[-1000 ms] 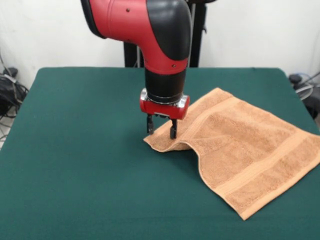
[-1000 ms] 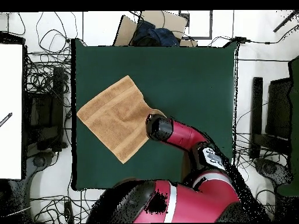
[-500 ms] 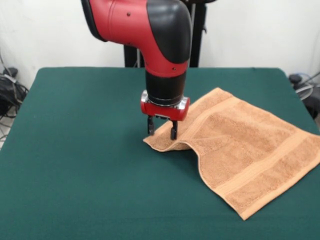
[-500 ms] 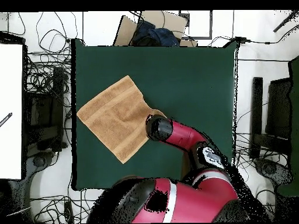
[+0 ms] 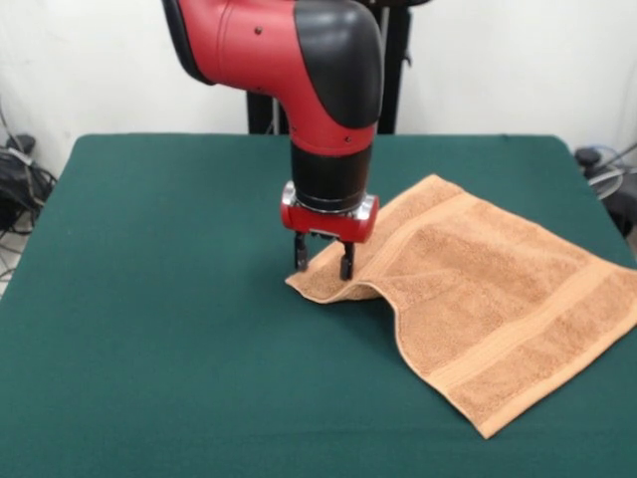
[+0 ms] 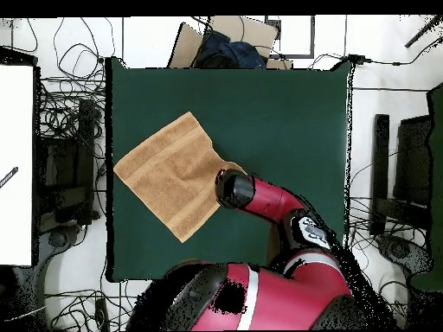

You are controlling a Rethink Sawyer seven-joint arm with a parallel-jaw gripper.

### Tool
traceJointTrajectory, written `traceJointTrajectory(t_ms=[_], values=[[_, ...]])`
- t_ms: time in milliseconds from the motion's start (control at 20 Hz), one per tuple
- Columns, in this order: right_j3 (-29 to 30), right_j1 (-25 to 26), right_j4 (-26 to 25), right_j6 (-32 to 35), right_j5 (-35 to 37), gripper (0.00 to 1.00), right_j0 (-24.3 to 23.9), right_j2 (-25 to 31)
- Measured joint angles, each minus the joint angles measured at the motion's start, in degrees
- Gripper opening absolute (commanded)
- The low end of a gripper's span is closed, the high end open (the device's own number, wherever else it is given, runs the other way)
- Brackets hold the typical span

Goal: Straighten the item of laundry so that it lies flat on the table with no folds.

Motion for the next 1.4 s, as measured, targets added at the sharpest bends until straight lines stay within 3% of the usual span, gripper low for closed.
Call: traceJointTrajectory(t_ms=[600,650,1400], values=[[-0.4,0.2,0.0,0.0,0.0,1.0,0.6,-0.5],[-0.5,0.2,0.0,0.0,0.0,0.0,0.6,-0.5],[-0.7,0.3,0.0,0.0,0.0,0.0,0.6,-0.3]])
